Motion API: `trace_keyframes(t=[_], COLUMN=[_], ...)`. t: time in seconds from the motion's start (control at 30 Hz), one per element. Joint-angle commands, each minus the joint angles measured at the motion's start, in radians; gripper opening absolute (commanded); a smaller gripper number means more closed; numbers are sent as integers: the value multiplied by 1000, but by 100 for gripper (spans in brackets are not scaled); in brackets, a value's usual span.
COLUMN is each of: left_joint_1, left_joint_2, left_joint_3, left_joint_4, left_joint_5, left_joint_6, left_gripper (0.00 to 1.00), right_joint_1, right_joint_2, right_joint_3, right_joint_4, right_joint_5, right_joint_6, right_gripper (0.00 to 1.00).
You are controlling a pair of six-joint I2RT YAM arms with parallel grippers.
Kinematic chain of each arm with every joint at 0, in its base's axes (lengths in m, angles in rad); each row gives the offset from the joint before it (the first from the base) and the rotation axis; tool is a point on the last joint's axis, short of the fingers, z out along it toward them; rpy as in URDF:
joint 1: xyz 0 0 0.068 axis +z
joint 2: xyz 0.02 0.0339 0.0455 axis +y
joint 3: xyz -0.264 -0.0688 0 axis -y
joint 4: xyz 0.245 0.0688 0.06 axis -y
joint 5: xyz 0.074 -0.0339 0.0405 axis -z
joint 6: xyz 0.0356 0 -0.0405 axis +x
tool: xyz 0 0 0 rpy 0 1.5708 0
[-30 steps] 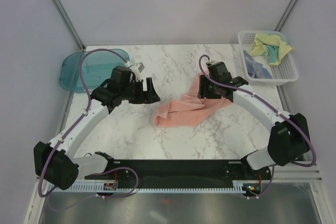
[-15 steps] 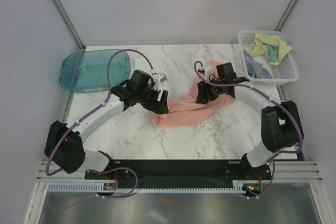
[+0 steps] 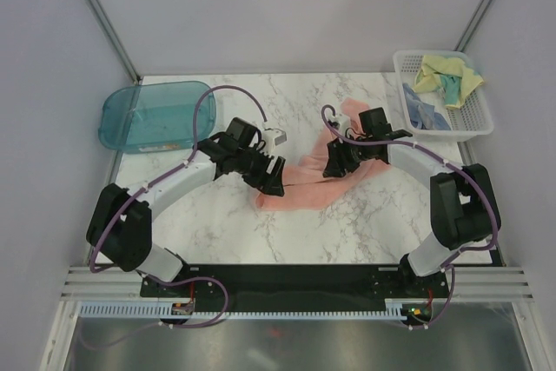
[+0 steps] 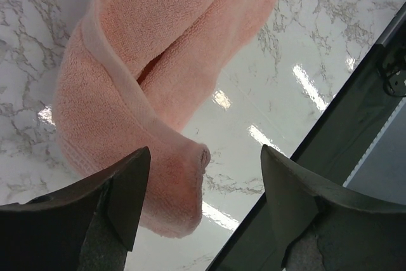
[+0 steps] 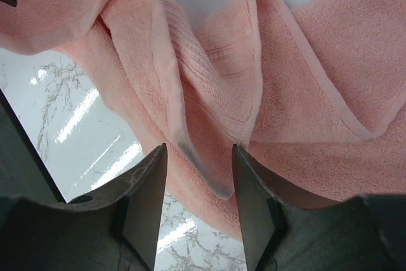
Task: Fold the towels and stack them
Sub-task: Flatten out the crumpled towel
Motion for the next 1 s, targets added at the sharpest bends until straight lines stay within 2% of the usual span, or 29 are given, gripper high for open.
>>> trace_keyframes(t=[0.0, 0.43, 0.6, 0.7, 0.73, 0.83, 0.97], left_joint_1=[-9, -29, -47, -62, -68, -73, -72], left_joint_2=[2, 15, 28, 39, 41, 33, -16], left_joint_3=[44, 28, 19, 21, 24, 33, 28], left_joint_4=[19, -16, -22, -26, -30, -36, -21], left_joint_5=[62, -87, -116, -136, -139, -180, -268], left_joint_6=[52, 97, 100, 95, 95, 80, 32], left_gripper=[78, 64, 60, 42, 28, 2, 2], right_joint_1=[-3, -10, -12, -15, -16, -16, -18], right_joint_2=[18, 21, 0, -8, -7, -14, 0], right_joint_3=[0, 9, 0, -5, -5, -11, -14], right_joint_4=[21, 3, -3, 1, 1, 1, 7], right_joint_5=[-32, 60, 116, 115, 112, 112, 100], right_joint_6=[-31, -8, 6, 14, 15, 12, 9], right_gripper=[54, 51, 54, 54, 54, 53, 49])
